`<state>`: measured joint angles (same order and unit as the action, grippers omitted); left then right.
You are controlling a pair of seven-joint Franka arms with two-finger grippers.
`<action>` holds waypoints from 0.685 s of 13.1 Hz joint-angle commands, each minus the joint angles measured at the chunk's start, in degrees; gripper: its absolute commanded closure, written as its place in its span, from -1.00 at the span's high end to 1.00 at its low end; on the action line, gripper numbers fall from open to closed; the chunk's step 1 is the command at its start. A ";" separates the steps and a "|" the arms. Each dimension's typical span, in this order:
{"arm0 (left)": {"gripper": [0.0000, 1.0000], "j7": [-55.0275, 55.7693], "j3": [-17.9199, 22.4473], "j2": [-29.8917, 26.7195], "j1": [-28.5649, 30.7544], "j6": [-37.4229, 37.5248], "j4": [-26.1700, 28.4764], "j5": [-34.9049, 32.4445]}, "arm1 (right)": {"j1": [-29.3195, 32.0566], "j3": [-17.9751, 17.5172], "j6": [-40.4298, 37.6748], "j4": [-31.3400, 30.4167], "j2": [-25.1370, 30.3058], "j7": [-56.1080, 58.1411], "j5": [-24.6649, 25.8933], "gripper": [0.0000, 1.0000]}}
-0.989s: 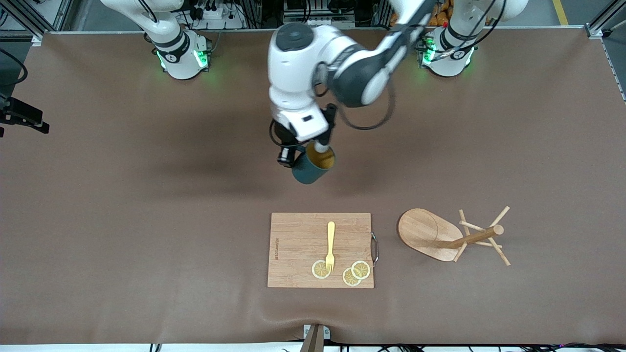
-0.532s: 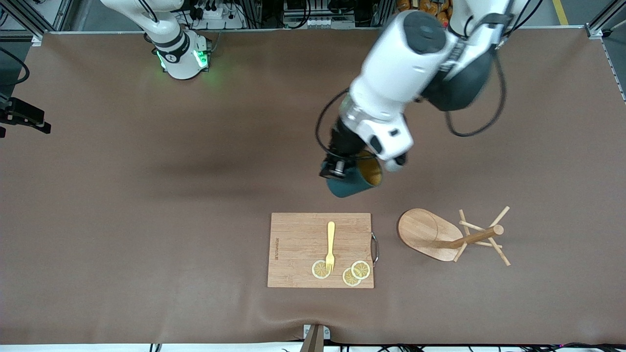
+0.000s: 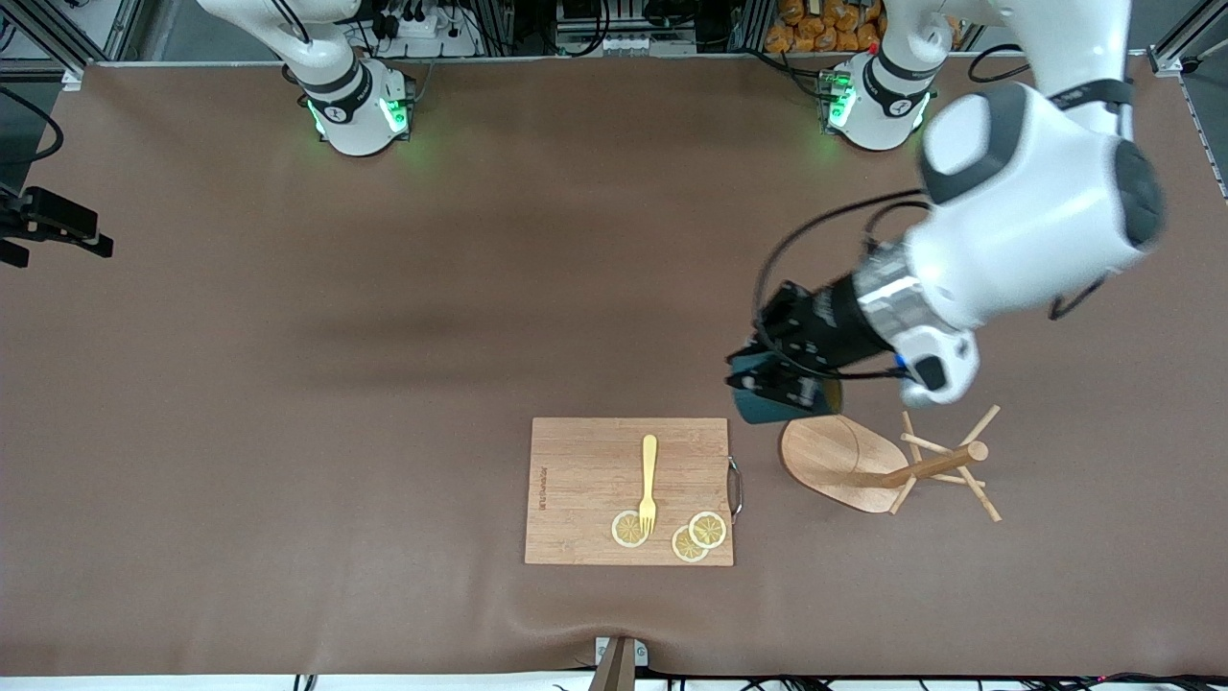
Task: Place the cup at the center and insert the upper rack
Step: 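Lift the mug with the left gripper and carry it to the mug tree, then align the mug handle over a mug tree peg with the left gripper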
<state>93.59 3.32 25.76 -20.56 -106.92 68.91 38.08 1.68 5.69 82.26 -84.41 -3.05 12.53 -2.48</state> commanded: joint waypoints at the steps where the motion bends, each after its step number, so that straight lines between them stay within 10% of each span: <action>1: -1.00 -8.38 -0.60 0.25 6.03 5.21 1.05 7.24 | -0.01 0.02 -1.74 0.12 0.67 -0.14 -0.77 1.00; 9: -1.00 -22.57 -0.60 6.75 15.01 15.06 1.40 27.55 | -0.01 0.02 -2.80 0.03 0.32 -0.05 -0.86 1.00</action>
<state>72.67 3.25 31.31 -7.21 -94.22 70.71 61.60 1.68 5.69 80.04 -84.41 -3.05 12.53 -2.55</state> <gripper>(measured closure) 0.780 0.000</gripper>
